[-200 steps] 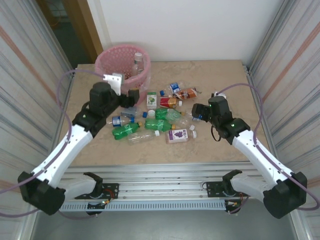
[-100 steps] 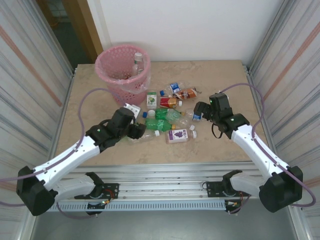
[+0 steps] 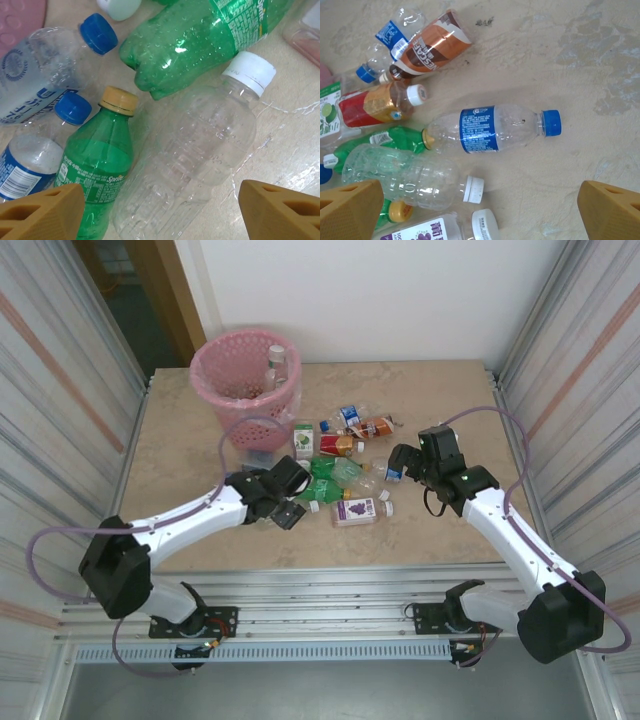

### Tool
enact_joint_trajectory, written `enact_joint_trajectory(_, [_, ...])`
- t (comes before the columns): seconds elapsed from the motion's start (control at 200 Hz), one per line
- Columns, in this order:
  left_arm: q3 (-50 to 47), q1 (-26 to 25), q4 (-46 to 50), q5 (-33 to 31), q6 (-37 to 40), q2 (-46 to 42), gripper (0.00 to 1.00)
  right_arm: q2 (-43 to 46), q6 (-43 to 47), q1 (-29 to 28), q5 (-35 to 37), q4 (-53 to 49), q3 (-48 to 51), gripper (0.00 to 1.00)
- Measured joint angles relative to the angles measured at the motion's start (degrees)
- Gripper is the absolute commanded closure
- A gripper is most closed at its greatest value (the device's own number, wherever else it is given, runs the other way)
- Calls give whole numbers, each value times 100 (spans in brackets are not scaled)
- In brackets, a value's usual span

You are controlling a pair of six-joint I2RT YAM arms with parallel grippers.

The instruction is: Put the plastic bottles in the bin

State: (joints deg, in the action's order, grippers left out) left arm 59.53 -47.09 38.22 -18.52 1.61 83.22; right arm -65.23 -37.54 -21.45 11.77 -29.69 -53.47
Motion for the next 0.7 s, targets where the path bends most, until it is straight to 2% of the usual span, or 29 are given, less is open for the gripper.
enact_joint_trajectory(0.426, [348, -20, 251, 90, 323, 883, 19, -2, 0, 59, 2, -35, 0, 2])
enact_joint_trajectory(0.701, [476, -20, 247, 181, 444, 1316, 26, -42, -2, 101, 4, -37, 0, 2])
